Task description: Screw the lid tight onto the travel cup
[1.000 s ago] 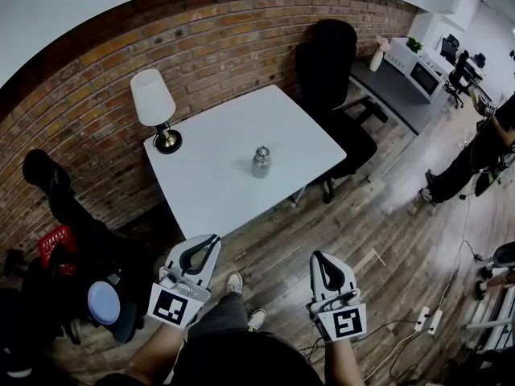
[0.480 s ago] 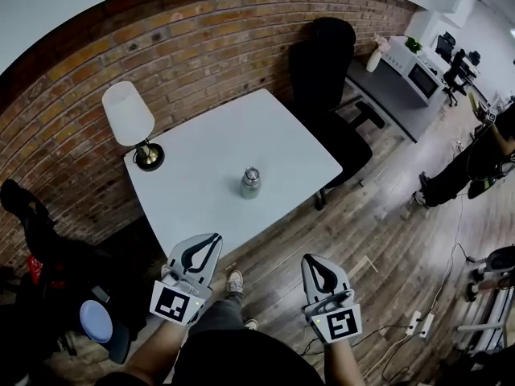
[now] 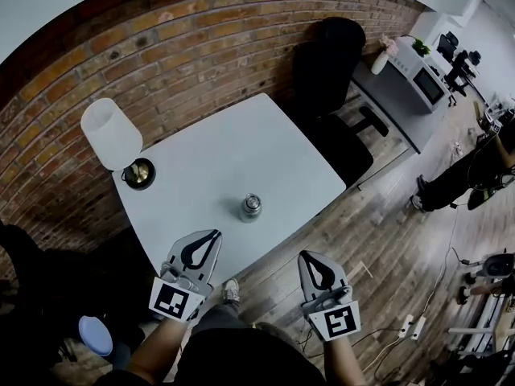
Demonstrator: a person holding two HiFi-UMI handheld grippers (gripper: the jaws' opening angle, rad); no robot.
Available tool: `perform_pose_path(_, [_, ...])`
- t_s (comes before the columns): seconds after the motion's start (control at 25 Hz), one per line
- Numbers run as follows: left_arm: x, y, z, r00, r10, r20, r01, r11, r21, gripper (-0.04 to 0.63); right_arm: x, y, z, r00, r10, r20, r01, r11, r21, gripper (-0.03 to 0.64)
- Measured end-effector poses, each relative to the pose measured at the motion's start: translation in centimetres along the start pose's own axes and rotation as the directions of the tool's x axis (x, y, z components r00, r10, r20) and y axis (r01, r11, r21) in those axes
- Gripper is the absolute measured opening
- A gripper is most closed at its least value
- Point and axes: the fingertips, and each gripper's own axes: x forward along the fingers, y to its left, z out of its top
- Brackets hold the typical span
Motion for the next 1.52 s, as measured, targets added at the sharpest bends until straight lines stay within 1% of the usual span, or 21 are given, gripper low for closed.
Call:
perform_pose_path(0.2, [2.3, 2.2, -1.2, 1.000, -0.005, -0.012, 0.004, 1.000, -0.022, 0.032, 2.5, -1.2, 0.3, 1.000, -0.006, -0.016, 0.006, 1.000, -0.011, 0.014])
perform_pose_path(0.36, [3.9, 1.9, -2.1, 0.999, -0.009, -0.033, 0.007, 0.999, -0.048, 0.032, 3.2, -2.6, -0.4, 0.999, 0.006, -0.034, -0.006, 1.000, -0.002, 0.014])
perform_pose_path(0.44, [5.0, 1.4, -2.3, 0.999, -0.006, -0.042, 0.003, 0.999, -0.049, 0.034, 3.6, -3.5, -0.7, 0.999, 0.021, -0.031, -0.021, 1.000, 0.003, 0.013])
perform_pose_path(0.52, [5.8, 1.3, -2.2, 0.999, 0.016, -0.040, -0.017, 0.999, -0.037, 0.032, 4.1, -4.3, -1.0, 0.999, 0.049, -0.017, -0.049, 0.999, 0.004, 0.014])
perform_pose_path(0.68, [6.6, 1.7, -1.5, 0.996, 0.085, -0.027, -0.086, 0.996, -0.016, 0.034, 5.1, -5.6, -1.6, 0.995, 0.102, -0.013, -0.102, 0.995, 0.021, 0.014])
perform_pose_path(0.8, [7.3, 1.8, -1.6, 0.993, 0.100, -0.055, -0.099, 0.995, 0.005, 0.032, 6.1, -6.8, -2.0, 0.992, 0.126, -0.012, -0.126, 0.992, 0.024, 0.013])
perform_pose_path(0.92, [7.4, 1.9, -2.0, 0.989, 0.129, -0.073, -0.129, 0.992, 0.004, 0.034, 6.8, -6.9, -2.7, 0.986, 0.169, -0.013, -0.169, 0.985, 0.027, 0.012])
perform_pose_path(1.08, [7.9, 2.3, -4.1, 0.981, 0.159, -0.110, -0.161, 0.987, -0.009, 0.034, 8.4, -6.8, -4.9, 0.973, 0.229, -0.034, -0.228, 0.973, 0.034, 0.014])
perform_pose_path(1.2, [8.0, 2.7, -7.1, 0.974, 0.169, -0.150, -0.177, 0.983, -0.040, 0.034, 9.8, -5.7, -7.9, 0.952, 0.296, -0.076, -0.292, 0.955, 0.050, 0.015])
perform_pose_path(1.24, [8.0, 2.6, -8.1, 0.973, 0.166, -0.159, -0.176, 0.983, -0.053, 0.034, 10.2, -5.4, -9.1, 0.944, 0.316, -0.092, -0.312, 0.948, 0.057, 0.020])
perform_pose_path(1.28, [8.2, 2.6, -9.1, 0.973, 0.160, -0.165, -0.171, 0.983, -0.060, 0.035, 10.7, -5.1, -10.1, 0.937, 0.332, -0.103, -0.327, 0.943, 0.063, 0.041])
perform_pose_path(1.32, [8.4, 2.5, -10.0, 0.974, 0.153, -0.170, -0.165, 0.984, -0.061, 0.035, 11.2, -4.8, -11.1, 0.932, 0.346, -0.110, -0.340, 0.938, 0.066, 0.059])
perform_pose_path(1.52, [9.2, 2.1, -13.3, 0.973, 0.119, -0.197, -0.134, 0.989, -0.064, 0.035, 13.7, -3.7, -14.9, 0.906, 0.406, -0.120, -0.397, 0.913, 0.088, 0.102])
